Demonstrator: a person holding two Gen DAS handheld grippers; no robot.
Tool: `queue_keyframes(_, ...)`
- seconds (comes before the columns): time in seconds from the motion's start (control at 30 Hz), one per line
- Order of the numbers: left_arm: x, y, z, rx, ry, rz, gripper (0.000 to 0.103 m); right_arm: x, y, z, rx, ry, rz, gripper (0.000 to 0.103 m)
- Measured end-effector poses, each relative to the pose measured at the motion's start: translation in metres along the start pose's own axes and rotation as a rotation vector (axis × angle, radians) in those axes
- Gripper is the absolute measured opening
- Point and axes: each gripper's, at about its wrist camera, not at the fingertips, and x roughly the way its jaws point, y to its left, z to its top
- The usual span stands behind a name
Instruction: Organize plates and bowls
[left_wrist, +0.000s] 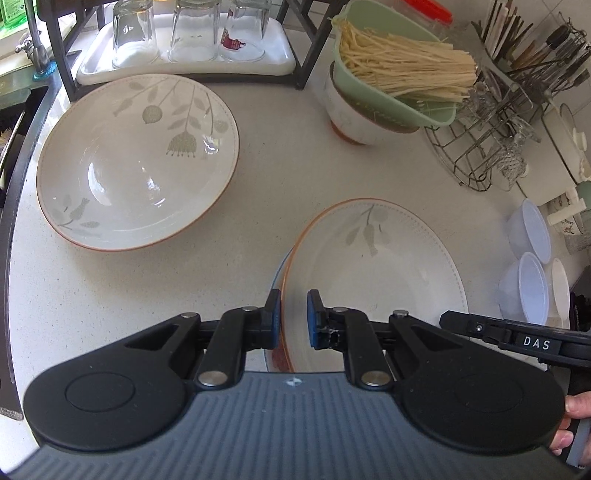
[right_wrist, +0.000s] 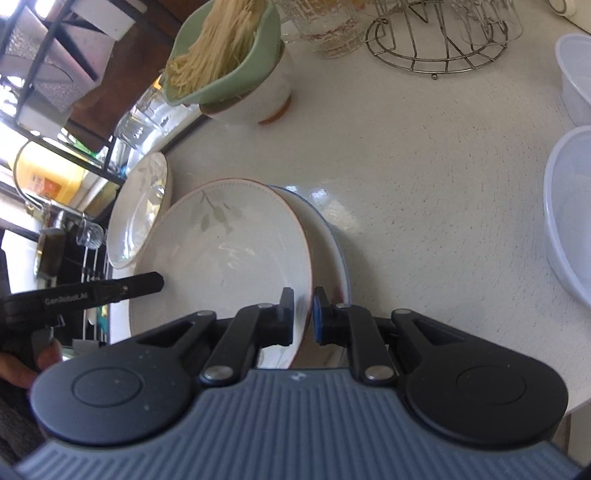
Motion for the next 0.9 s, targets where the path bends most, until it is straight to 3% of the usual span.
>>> queue_keyframes(0.43,0.009,-0.022,0.007,0.036,0.008,0.1,0.018,0.004,-0.004,0.008,-0.047,0.008,-0.005,0.013)
queue_keyframes(0.63,0.001,-0.016,0.011,-0.022,0.021,0.069,0.031,0.003,0.001,0.009,-0.081,0.012,-0.029,0.013)
queue_keyframes(0.9,-0.006,-0.019,0.0,-0.03,0.005,0.07,0.033,-0.008,0.004,0.01,-0.081,-0.056,-0.06,0.013)
